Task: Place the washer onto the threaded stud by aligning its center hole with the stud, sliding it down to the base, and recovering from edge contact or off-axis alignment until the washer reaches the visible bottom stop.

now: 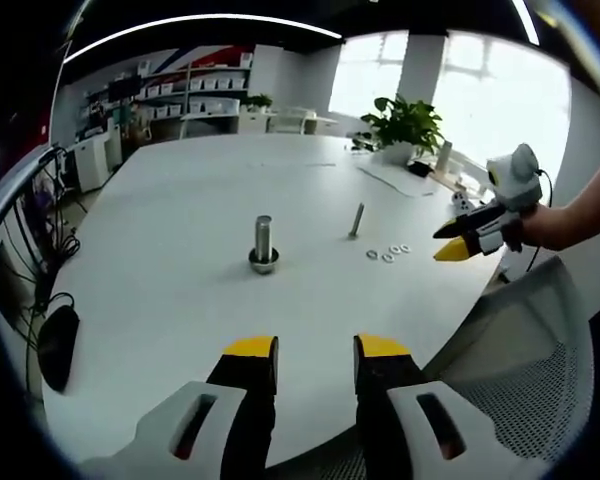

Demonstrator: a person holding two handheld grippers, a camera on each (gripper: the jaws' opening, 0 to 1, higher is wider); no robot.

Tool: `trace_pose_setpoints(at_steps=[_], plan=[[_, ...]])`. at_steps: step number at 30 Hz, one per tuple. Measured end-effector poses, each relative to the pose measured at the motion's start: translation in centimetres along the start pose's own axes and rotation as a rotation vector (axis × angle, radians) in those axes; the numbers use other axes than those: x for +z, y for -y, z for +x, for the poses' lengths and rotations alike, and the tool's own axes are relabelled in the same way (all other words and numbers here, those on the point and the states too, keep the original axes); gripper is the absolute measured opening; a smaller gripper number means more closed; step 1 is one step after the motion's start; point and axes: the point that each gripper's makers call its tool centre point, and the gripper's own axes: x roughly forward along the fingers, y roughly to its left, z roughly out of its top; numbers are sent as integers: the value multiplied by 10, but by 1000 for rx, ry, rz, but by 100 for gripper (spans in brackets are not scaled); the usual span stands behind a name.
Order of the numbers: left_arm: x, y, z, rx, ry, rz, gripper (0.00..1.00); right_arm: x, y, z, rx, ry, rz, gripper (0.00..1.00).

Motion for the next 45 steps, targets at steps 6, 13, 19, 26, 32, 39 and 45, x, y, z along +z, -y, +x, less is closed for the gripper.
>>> trace_pose_setpoints(at_steps=[6, 13, 19, 26, 32, 39, 45], plan=[[3, -1, -1, 4, 18, -1, 28, -1, 4, 8, -13, -34, 53, 48], [1, -1, -1, 3, 7, -3, 27, 0, 9, 17, -17, -68, 26, 46], [1, -1, -1, 2, 3, 0, 27, -4, 23, 24, -5, -127, -35, 40], [1, -1, -1, 2, 5, -9, 27, -6, 24, 32, 39, -177, -117, 35], [0, 0, 0, -3, 1, -11, 26, -3, 25, 38, 62, -194, -102, 35], [0, -2, 0, 0, 1, -18, 25, -9, 31, 45, 70, -261, -178, 33], [0, -1, 0, -4, -3, -18, 25, -5, 27, 50, 128, -316, -309, 30]])
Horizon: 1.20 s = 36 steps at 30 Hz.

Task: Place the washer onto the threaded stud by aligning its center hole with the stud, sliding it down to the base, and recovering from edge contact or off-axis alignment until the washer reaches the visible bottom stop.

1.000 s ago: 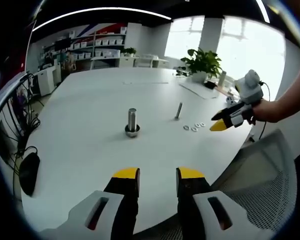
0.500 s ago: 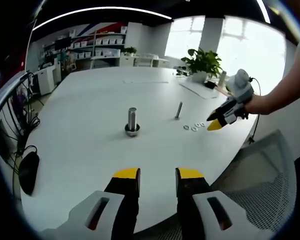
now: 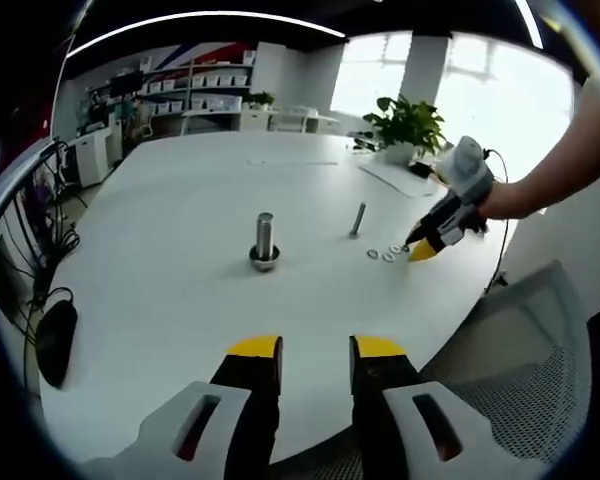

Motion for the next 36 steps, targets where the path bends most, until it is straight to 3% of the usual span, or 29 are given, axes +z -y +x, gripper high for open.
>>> trace_pose_setpoints(at_steps=[11, 15, 19, 27, 36], plan=[[-1, 1, 1, 0, -4, 8, 24, -3, 3, 0, 62, -59, -105, 27], [-1, 0, 0, 3, -2, 5, 24, -4, 5, 1, 89, -137, -213, 23], [-2, 0, 0, 6, -7, 5, 24, -3, 1, 2, 84, -193, -258, 23], [-2, -1, 1, 7, -8, 7, 23, -4, 3, 3, 94, -251, -287, 22], [-1, -1, 1, 8, -7, 7, 23, -4, 4, 3, 115, -334, -449, 19]])
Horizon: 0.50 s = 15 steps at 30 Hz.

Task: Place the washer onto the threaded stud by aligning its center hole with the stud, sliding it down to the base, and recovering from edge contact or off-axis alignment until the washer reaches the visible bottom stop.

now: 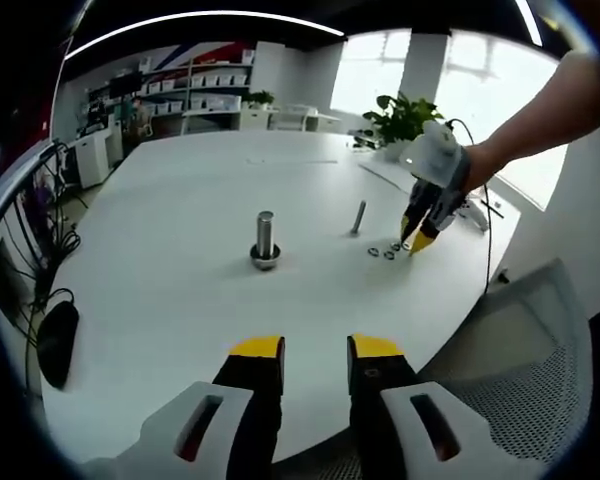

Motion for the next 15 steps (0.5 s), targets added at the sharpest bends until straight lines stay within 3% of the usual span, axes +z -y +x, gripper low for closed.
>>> trace_pose_setpoints(at_steps=[10, 15], plan=[[0, -1, 0, 5, -1, 1, 22, -1, 2, -1, -27, 2, 48, 16], [-1, 0, 0, 6, -6, 3, 22, -1, 4, 1, -43, -31, 90, 15]])
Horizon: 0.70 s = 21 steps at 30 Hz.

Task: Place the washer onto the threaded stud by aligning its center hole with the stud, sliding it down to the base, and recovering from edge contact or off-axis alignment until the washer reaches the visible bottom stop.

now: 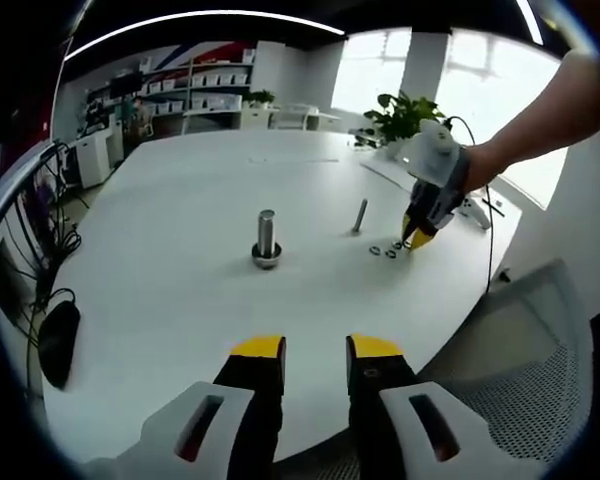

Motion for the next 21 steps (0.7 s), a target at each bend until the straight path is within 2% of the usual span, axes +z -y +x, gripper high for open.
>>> trace_pose_setpoints(at_steps=[5, 11, 21], plan=[[0, -1, 0, 7, 1, 0, 22, -1, 0, 0, -15, -6, 43, 14], [-1, -1, 1, 2, -3, 0, 22, -1, 0, -2, -31, 56, 108, 14], [-1, -1, 0, 4, -5, 7, 21, -7, 2, -6, -37, 74, 189, 13]])
